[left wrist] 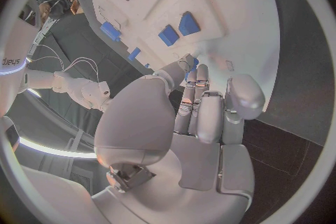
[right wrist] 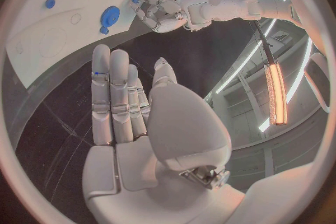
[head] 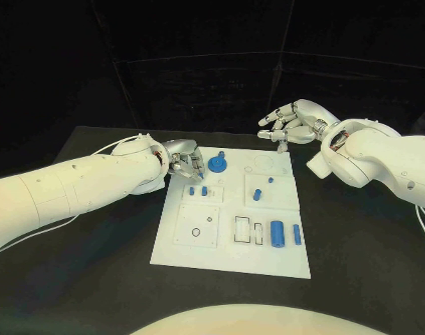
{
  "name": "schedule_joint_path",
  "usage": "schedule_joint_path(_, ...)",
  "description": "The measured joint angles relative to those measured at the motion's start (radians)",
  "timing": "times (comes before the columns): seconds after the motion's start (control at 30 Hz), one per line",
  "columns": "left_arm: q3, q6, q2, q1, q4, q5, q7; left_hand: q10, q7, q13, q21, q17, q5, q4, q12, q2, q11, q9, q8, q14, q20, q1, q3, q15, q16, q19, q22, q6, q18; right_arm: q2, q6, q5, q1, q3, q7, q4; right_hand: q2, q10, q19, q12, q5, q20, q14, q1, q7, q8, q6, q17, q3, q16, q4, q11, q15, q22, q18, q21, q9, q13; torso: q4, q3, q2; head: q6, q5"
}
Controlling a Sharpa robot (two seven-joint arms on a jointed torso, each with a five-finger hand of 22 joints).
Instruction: Assemble the parts on the task board
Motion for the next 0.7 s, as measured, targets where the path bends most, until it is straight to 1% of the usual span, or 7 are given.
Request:
schedule_joint_path(0.23, 0.0, 0.008, 0.007, -0.002, -0.002, 0.0, -0.001, 0.0, 0.0, 0.0, 0.0, 0.0, 0.0, 0.0, 0.0, 0.0, 0.0, 0.0, 0.0, 0.0, 0.0, 0.0, 0.0, 0.0, 0.0, 0.0, 0.0, 0.0, 0.0, 0.0, 0.0, 0.0, 0.0, 0.0, 0.0, 0.0, 0.0, 0.0, 0.0, 0.0, 0.0, 0.0, 0.0, 0.0, 0.0, 0.0, 0.0, 0.0, 0.0, 0.0, 0.0, 0.0, 0.0, 0.0, 0.0, 0.0, 0.0, 0.0, 0.0, 0.0, 0.0, -0.001, 0.0)
schedule_joint_path(0.33, 0.0, 0.011, 0.01, -0.003, -0.004, 0.001, -0.001, 0.0, 0.0, 0.0, 0.0, 0.0, 0.0, 0.0, 0.0, 0.0, 0.0, -0.001, 0.0, 0.0, 0.0, 0.0, 0.0, 0.0, 0.0, 0.0, 0.0, 0.0, 0.0, 0.0, 0.0, 0.0, 0.0, 0.0, 0.0, 0.0, 0.0, 0.0, 0.0, 0.0, 0.0, 0.0, 0.0, 0.0, 0.0, 0.0, 0.0, 0.0, 0.0, 0.0, 0.0, 0.0, 0.0, 0.0, 0.0, 0.0, 0.0, 0.0, 0.0, 0.0, 0.0, -0.001, 0.002)
schedule_joint_path(0.47, 0.0, 0.012, 0.014, -0.004, -0.007, 0.001, -0.003, 0.004, 0.0, 0.0, 0.0, -0.004, 0.0, 0.0, -0.005, 0.0, -0.004, -0.001, -0.001, 0.0, 0.0, 0.0, 0.0, 0.0, 0.0, 0.0, 0.0, 0.0, 0.0, 0.0, 0.0, 0.0, 0.0, 0.0, 0.0, 0.0, 0.0, 0.0, 0.0, 0.0, 0.0, 0.0, 0.0, 0.0, 0.0, 0.0, 0.0, 0.0, 0.0, 0.0, 0.0, 0.0, 0.0, 0.0, 0.0, 0.0, 0.0, 0.0, 0.0001, 0.0, 0.0, -0.002, 0.002)
schedule_joint_path(0.7, 0.0, 0.012, 0.018, -0.005, -0.01, 0.0, -0.006, 0.004, 0.0, 0.0, 0.0, -0.003, 0.0, 0.0, -0.005, 0.0, -0.004, -0.002, -0.001, 0.0, 0.0, 0.0, 0.0, 0.0, 0.0, 0.0, 0.0, 0.0, 0.0, 0.001, 0.0, 0.0, 0.0, 0.0, 0.0, -0.001, 0.0, 0.0, 0.0, 0.0, 0.0, 0.0, 0.0, 0.0, 0.0, 0.0, 0.0, 0.0, 0.0, 0.0, 0.0, 0.0, 0.0, 0.0, 0.0, 0.0, 0.0, 0.0, 0.0006, 0.0, 0.0, -0.002, 0.001)
